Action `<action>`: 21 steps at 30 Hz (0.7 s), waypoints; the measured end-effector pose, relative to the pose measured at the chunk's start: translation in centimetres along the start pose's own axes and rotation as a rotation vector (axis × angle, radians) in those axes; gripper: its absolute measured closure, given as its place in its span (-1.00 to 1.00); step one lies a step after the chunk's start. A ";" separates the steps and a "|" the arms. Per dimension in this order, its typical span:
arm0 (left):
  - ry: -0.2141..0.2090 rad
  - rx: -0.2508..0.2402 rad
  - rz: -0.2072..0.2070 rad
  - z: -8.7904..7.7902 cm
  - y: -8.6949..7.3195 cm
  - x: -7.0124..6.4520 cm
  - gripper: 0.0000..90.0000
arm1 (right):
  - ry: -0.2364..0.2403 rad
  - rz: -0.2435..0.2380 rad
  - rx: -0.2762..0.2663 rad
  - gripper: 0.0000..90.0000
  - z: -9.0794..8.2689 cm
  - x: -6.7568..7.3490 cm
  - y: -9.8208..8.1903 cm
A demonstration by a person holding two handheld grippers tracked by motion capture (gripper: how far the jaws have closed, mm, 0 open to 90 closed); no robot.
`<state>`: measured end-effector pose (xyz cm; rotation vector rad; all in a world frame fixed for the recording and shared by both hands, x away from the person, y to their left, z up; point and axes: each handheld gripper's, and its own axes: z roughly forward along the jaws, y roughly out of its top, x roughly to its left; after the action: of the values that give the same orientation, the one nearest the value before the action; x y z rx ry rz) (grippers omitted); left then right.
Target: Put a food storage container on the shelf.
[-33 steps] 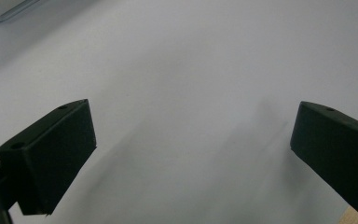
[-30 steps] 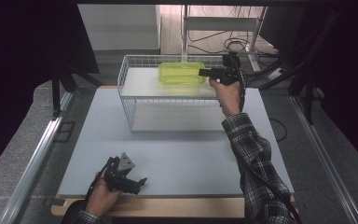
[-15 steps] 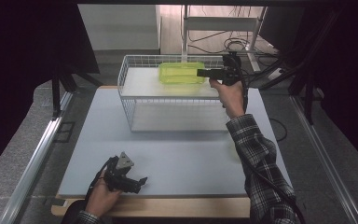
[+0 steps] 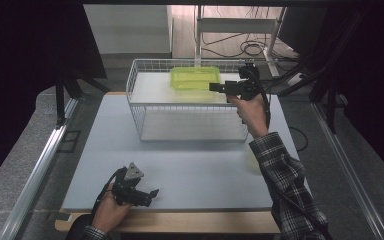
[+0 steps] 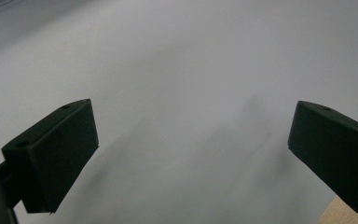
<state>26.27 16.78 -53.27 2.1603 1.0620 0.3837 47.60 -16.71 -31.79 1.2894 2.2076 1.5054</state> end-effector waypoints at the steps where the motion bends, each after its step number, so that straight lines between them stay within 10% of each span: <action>1: 0.001 -0.001 0.001 0.0 0.0 0.0 -0.97 | 0.000 -0.008 0.004 -0.51 -0.1 0.1 -0.1; 21: 0.020 -0.001 0.064 -0.1 -0.2 -0.1 -0.98 | 0.007 -0.141 0.034 -0.82 -1.7 1.7 -3.4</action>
<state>26.08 16.84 -53.31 2.1978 1.0046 0.4367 43.69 -16.99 -33.29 1.1128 2.2855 1.4282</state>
